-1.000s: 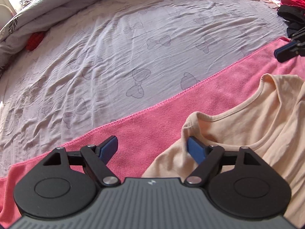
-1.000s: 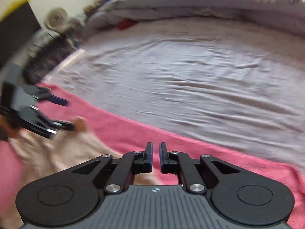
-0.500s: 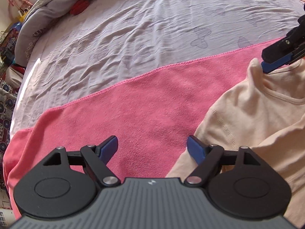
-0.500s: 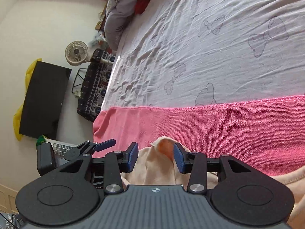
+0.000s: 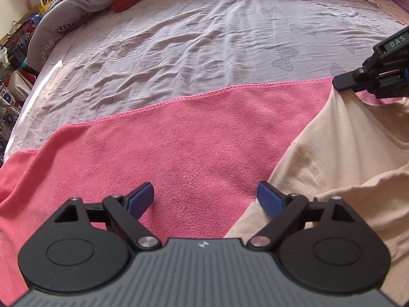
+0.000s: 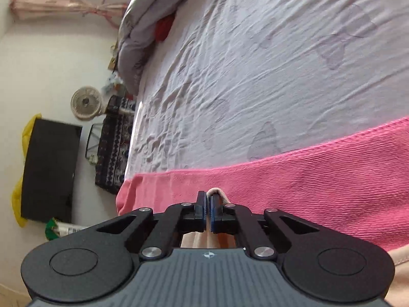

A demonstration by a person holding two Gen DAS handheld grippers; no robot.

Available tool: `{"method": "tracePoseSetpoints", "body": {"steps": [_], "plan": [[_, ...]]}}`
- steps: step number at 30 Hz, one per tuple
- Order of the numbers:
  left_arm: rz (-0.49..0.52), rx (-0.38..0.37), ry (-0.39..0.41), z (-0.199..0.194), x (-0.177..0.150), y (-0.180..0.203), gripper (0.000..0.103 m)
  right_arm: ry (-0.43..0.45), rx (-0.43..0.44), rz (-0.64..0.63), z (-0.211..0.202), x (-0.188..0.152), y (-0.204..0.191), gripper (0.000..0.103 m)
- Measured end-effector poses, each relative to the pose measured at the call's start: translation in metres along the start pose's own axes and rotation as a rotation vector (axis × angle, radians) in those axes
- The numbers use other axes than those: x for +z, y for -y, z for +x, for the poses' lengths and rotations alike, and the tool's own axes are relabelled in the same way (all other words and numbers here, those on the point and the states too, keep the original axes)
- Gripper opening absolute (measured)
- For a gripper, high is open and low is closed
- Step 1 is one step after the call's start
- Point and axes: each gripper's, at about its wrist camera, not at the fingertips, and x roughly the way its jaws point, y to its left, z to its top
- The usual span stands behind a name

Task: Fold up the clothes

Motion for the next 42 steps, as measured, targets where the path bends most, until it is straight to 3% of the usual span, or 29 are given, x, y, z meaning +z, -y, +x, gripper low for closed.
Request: {"method": "tracePoseSetpoints", "body": {"steps": [4, 8, 10, 12, 14, 17, 20, 22, 25, 26, 27, 28, 31, 32, 35, 37, 39, 40, 42], "plan": [[-0.003, 0.013, 0.008, 0.002, -0.002, -0.004, 0.097, 0.043, 0.028, 0.067, 0.007, -0.004, 0.013, 0.004], [-0.005, 0.042, 0.007, 0.001, -0.003, -0.005, 0.100, -0.017, -0.051, -0.053, 0.016, -0.001, -0.003, 0.004], [0.005, 0.067, 0.006, 0.000, -0.002, -0.004, 0.100, -0.061, -0.089, -0.140, 0.010, 0.002, -0.020, 0.014], [0.019, 0.105, 0.007, -0.002, 0.000, -0.002, 0.098, -0.080, -0.132, -0.254, -0.009, -0.001, -0.039, 0.054], [0.043, 0.185, 0.014, -0.005, 0.001, -0.001, 0.096, -0.068, -0.183, -0.352, -0.032, -0.005, -0.054, 0.070], [0.040, 0.294, -0.001, -0.005, 0.005, -0.006, 0.096, 0.021, -0.343, -0.456, -0.084, -0.008, -0.059, 0.069], [0.019, 0.289, 0.013, -0.013, 0.010, -0.008, 0.084, 0.067, -0.582, -0.612, -0.119, -0.016, -0.052, 0.063], [0.044, 0.233, 0.057, -0.026, 0.015, 0.003, 0.084, -0.001, -0.714, -0.754, -0.127, -0.030, -0.042, 0.062], [0.116, 0.082, 0.136, -0.051, 0.028, 0.036, 0.084, -0.094, -0.732, -0.843, -0.129, -0.047, -0.026, 0.059], [0.142, 0.021, 0.162, -0.060, 0.031, 0.049, 0.084, -0.108, -0.741, -0.859, -0.126, -0.050, -0.023, 0.054], [0.165, -0.047, 0.186, -0.068, 0.034, 0.062, 0.084, -0.123, -0.749, -0.875, -0.123, -0.054, -0.019, 0.034], [0.186, -0.129, 0.204, -0.075, 0.035, 0.076, 0.084, -0.120, -0.763, -0.887, -0.121, -0.056, -0.018, 0.022], [0.290, -0.295, 0.223, -0.089, 0.031, 0.122, 0.087, -0.064, -0.818, -0.912, -0.120, -0.063, -0.019, 0.010], [0.327, -0.316, 0.223, -0.090, 0.028, 0.136, 0.087, -0.024, -0.852, -0.904, -0.121, -0.063, -0.018, 0.008], [0.392, -0.269, 0.145, -0.068, 0.016, 0.168, 0.087, 0.108, -0.991, -0.771, -0.132, -0.045, 0.001, 0.005], [0.368, -0.218, 0.076, -0.049, 0.012, 0.171, 0.086, 0.151, -1.006, -0.666, -0.153, -0.033, 0.011, 0.005], [0.313, -0.186, 0.045, -0.041, 0.011, 0.163, 0.082, 0.140, -0.942, -0.709, -0.164, -0.045, 0.000, 0.007], [0.286, -0.196, 0.043, -0.042, 0.012, 0.160, 0.080, 0.110, -0.859, -0.772, -0.165, -0.060, -0.012, 0.007], [0.275, -0.288, 0.081, -0.058, 0.013, 0.156, 0.081, 0.014, -0.713, -0.895, -0.163, -0.089, -0.030, 0.011]]}}
